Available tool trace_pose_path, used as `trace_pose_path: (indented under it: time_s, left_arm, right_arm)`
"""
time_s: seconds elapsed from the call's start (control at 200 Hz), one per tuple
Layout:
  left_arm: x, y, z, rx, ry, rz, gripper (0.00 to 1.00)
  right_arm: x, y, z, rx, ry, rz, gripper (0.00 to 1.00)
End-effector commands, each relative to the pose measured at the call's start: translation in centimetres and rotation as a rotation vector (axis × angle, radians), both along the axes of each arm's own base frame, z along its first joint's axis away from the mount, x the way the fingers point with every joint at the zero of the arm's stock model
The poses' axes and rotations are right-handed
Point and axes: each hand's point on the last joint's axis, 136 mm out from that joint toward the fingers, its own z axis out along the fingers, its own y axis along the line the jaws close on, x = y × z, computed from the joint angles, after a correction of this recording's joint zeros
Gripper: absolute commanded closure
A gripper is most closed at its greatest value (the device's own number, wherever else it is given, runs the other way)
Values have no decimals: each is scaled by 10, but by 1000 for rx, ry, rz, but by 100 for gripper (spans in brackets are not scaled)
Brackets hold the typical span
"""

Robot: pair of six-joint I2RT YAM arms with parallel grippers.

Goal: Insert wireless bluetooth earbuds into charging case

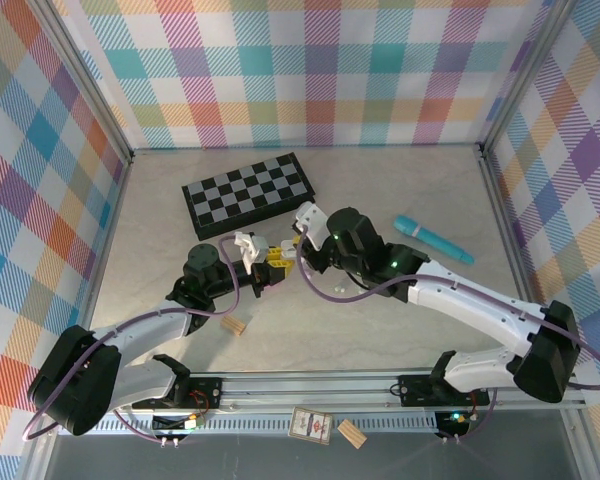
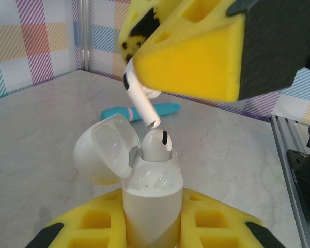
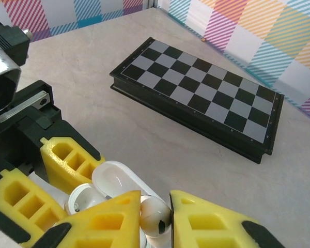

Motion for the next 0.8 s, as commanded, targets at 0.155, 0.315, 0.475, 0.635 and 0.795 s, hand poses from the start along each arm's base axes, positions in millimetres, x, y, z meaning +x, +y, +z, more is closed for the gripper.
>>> trace_pose_path:
  time_s: [0.155,0.315,0.475,0.635,0.795]
  left_arm:
    - [-5,-3,26,-46,-85,-15,97]
    - [-6,-2,27,-47,-89,-11,97]
    - [-6,-2,28,-50,-89,-13,97]
    - [-7,-2,30,-54,-95,-12,97]
    - [-7,-1,31,-55,-96,-10,97]
  right_arm:
    - [-2,19,15,58,-11,54,80]
    - [-6,21,12,66,8,68,80]
    - [-10,24,13,84,23,84,80]
    - [-12,28,11,92,36,98,80]
    - [-15,29,7,83,45,106,80]
